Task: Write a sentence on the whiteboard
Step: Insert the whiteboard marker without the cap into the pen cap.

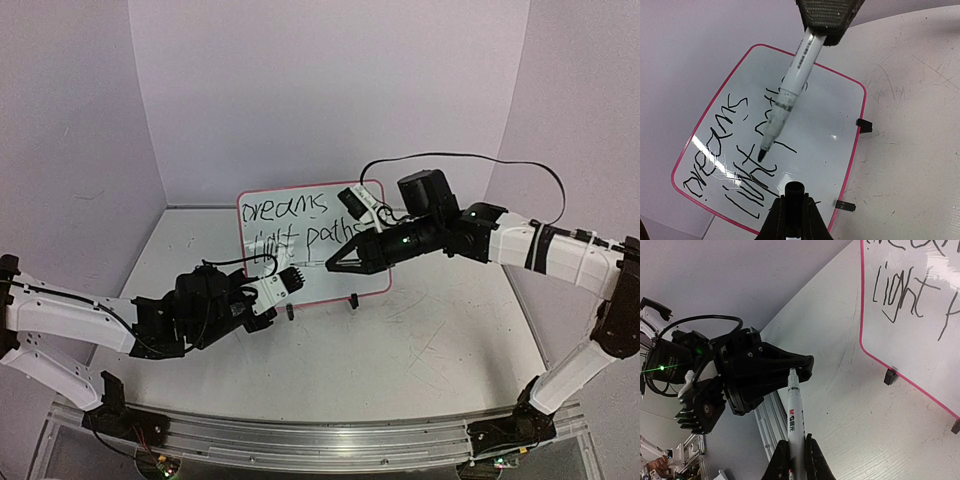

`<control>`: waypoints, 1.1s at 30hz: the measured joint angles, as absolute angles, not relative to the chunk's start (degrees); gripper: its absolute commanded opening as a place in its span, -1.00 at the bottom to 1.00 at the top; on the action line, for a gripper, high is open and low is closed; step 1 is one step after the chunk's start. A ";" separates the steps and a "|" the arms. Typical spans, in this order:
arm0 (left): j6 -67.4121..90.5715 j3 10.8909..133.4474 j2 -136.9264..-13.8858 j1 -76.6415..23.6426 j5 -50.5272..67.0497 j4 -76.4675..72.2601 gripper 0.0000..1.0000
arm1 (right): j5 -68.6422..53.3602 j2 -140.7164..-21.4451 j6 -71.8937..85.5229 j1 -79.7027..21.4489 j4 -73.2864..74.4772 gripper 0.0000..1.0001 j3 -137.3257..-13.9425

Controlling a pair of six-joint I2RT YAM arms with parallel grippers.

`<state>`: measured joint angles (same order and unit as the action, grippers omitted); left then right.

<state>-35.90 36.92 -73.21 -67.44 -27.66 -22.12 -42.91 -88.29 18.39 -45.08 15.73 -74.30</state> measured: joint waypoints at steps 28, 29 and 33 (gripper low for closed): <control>-37.63 35.75 -74.32 -67.44 -27.47 -23.00 -1.00 | -42.92 -93.49 18.68 -45.95 22.63 -1.00 -77.65; -37.63 35.75 -74.32 -67.44 -27.42 -23.00 -1.00 | -42.92 -93.53 18.66 -45.95 22.71 -1.00 -77.70; -37.66 35.74 -74.32 -67.44 -27.12 -23.03 -1.00 | -42.89 -93.67 18.65 -45.95 22.99 -1.00 -78.05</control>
